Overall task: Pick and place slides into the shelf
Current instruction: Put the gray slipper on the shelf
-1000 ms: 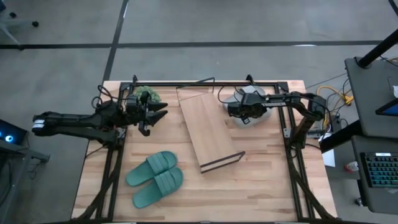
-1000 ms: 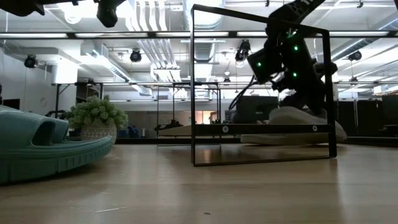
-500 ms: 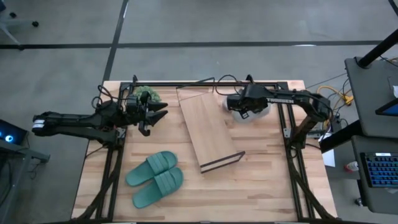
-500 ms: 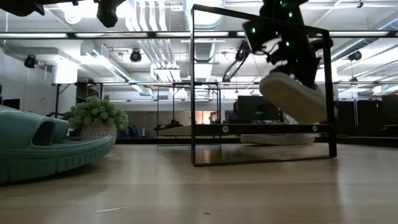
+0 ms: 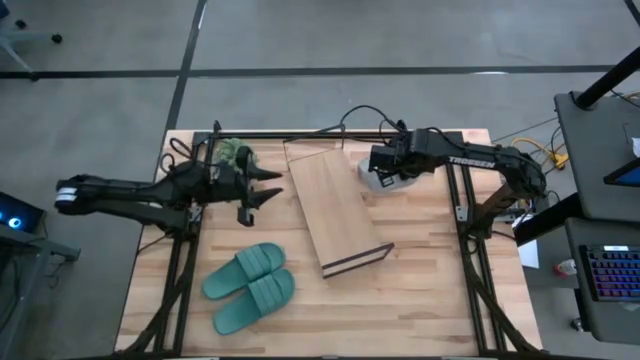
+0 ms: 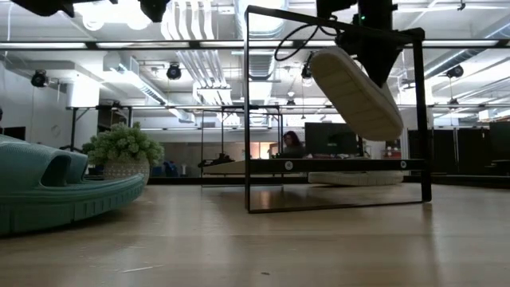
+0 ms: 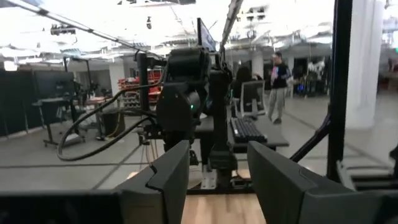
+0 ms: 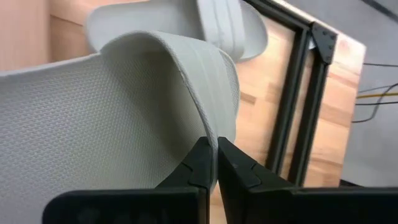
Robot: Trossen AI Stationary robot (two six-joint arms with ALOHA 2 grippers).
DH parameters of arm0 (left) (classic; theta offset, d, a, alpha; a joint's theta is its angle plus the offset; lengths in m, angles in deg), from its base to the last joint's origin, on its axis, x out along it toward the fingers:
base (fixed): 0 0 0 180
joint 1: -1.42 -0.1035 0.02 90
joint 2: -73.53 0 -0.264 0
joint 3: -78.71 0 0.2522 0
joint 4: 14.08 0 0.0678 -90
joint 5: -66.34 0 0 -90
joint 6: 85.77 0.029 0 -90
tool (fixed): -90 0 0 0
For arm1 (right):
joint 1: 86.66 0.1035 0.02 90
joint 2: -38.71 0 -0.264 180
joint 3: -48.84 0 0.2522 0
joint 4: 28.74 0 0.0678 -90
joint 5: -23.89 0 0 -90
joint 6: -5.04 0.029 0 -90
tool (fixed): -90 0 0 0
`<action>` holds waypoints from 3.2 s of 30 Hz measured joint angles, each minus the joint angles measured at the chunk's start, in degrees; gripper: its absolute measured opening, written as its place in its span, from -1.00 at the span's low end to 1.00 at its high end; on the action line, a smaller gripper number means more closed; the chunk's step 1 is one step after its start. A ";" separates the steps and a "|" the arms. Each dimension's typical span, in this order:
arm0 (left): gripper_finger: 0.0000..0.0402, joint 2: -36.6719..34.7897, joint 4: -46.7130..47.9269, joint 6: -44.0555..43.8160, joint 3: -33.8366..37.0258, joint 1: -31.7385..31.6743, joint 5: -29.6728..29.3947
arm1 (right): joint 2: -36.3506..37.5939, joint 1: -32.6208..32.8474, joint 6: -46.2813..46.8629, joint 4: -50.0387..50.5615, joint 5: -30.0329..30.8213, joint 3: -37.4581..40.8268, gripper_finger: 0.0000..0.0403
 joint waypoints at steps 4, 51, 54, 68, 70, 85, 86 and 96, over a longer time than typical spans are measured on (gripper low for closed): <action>-0.25 3.62 0.28 5.42 -1.53 0.69 0.71 | 0.00 1.39 1.23 0.04 -1.18 -0.11 -0.96; 0.23 11.22 13.71 23.09 -15.19 3.93 -7.23 | -0.72 15.07 6.62 -7.65 -0.75 -12.94 -0.96; 0.23 10.24 14.09 23.03 -15.06 3.93 -7.47 | -0.72 15.01 3.08 -10.33 0.59 -12.94 -0.96; 0.23 5.64 16.45 1.91 -14.62 3.93 -7.60 | -0.72 14.13 -22.64 -21.94 3.59 -12.90 -0.96; 0.23 5.25 17.82 -1.36 -14.63 3.93 -7.58 | -0.72 14.05 -27.65 -24.33 3.58 -12.89 -0.96; 0.23 0.84 21.24 -22.31 -14.45 3.87 -5.47 | -0.72 13.69 -71.56 -40.82 -1.18 -12.89 -0.96; 0.23 0.51 21.19 -24.12 -14.45 3.83 -5.46 | -0.72 13.68 -73.49 -40.92 -1.60 -12.89 -0.96; 0.23 0.07 21.09 -50.98 -14.45 1.23 -5.29 | -0.70 13.70 -85.94 -41.01 -5.49 -12.87 -0.96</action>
